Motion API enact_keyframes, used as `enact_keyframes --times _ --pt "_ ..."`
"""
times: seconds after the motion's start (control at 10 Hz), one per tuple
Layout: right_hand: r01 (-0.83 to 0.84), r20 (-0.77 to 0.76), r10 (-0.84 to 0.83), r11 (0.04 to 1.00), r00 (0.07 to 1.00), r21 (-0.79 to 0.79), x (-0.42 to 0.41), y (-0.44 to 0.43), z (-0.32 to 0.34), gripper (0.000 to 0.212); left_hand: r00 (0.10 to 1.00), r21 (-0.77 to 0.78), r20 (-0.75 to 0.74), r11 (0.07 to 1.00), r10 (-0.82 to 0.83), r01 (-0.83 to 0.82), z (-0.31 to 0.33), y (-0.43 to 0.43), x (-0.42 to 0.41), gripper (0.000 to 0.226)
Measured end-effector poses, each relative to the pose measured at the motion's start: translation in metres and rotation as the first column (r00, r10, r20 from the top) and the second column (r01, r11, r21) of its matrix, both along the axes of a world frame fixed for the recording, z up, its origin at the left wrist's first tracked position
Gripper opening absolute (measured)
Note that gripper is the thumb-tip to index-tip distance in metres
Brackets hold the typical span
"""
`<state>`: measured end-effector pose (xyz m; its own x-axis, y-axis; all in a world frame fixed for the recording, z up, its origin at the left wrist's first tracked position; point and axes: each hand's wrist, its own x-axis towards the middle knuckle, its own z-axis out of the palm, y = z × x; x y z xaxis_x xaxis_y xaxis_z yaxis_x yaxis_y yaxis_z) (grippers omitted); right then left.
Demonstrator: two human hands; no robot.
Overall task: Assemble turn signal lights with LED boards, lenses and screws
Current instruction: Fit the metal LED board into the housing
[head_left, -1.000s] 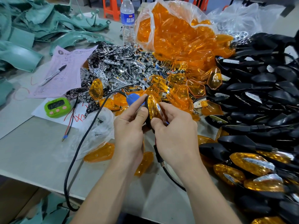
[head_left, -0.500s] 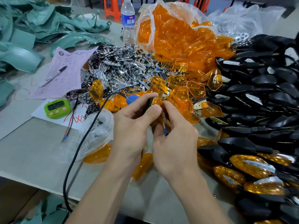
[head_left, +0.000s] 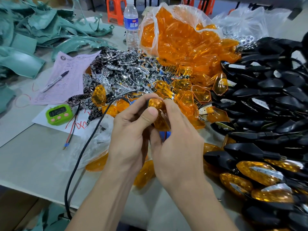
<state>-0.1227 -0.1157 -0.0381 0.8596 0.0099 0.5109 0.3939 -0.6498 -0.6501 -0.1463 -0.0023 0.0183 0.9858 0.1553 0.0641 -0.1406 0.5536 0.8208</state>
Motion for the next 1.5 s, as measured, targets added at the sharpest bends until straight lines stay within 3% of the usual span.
enact_keyframes --times 0.1,0.2,0.3,0.4,0.5,0.6,0.7,0.8,0.9,1.0,1.1,1.2,1.3,1.4,1.5 --pt "-0.032 0.003 0.032 0.996 0.999 0.082 -0.001 -0.010 -0.005 0.048 1.000 0.103 -0.013 0.994 0.024 -0.023 -0.002 -0.002 -0.002 0.026" --pt "-0.038 0.019 0.037 0.997 0.999 0.071 -0.003 -0.012 -0.004 0.049 0.997 0.357 -0.010 0.932 0.075 -0.066 0.000 -0.001 0.000 0.025" --pt "-0.113 -0.004 0.113 0.993 0.994 0.041 0.014 -0.017 -0.006 0.050 0.998 0.428 0.020 0.901 0.067 -0.069 0.000 0.006 0.005 0.026" --pt "-0.224 -0.152 0.246 0.963 0.957 0.148 0.012 -0.027 0.013 0.047 0.996 0.421 0.006 0.903 0.092 -0.086 -0.004 0.012 0.005 0.032" --pt "-0.315 -0.318 0.438 0.874 0.841 0.371 0.007 -0.042 0.046 0.051 1.000 0.323 0.014 0.946 0.010 -0.014 -0.010 0.022 0.001 0.018" --pt "-0.392 -0.402 0.514 0.851 0.758 0.349 0.002 -0.051 0.071 0.049 0.992 0.348 0.089 0.936 -0.091 0.055 -0.009 0.028 -0.002 0.030" --pt "-0.365 -0.342 0.458 0.880 0.820 0.304 -0.002 -0.051 0.077 0.047 0.987 0.462 0.109 0.885 -0.120 0.057 -0.004 0.032 -0.002 0.041" --pt "-0.341 -0.263 0.413 0.898 0.872 0.278 -0.005 -0.050 0.074 0.036 0.989 0.664 0.103 0.747 -0.110 0.014 0.000 0.036 0.000 0.036" --pt "-0.324 -0.245 0.418 0.881 0.875 0.344 -0.006 -0.050 0.068 0.038 0.990 0.732 0.120 0.680 -0.077 -0.035 0.003 0.033 -0.001 0.035" --pt "-0.291 -0.260 0.414 0.867 0.872 0.405 -0.008 -0.049 0.064 0.038 0.988 0.736 0.151 0.672 -0.036 -0.088 0.003 0.031 0.000 0.035" --pt "-0.296 -0.292 0.406 0.887 0.866 0.355 -0.006 -0.046 0.063 0.029 0.993 0.677 0.115 0.731 -0.001 -0.078 -0.001 0.030 0.004 0.032" --pt "-0.301 -0.380 0.364 0.929 0.850 0.216 0.003 -0.048 0.066 0.027 0.996 0.403 -0.085 0.913 -0.032 0.064 -0.006 0.026 0.007 0.021" --pt "-0.387 -0.481 0.448 0.894 0.754 0.226 0.006 -0.052 0.070 0.040 0.971 0.249 -0.231 0.961 -0.060 0.119 -0.012 0.030 0.011 0.022" --pt "-0.367 -0.484 0.439 0.899 0.757 0.240 0.003 -0.054 0.069 0.042 0.957 0.200 -0.277 0.968 -0.090 0.149 -0.015 0.031 0.012 0.023" --pt "-0.337 -0.394 0.398 0.916 0.829 0.216 -0.004 -0.048 0.069 0.030 0.955 0.163 -0.279 0.974 -0.105 0.155 -0.016 0.031 0.013 0.023"
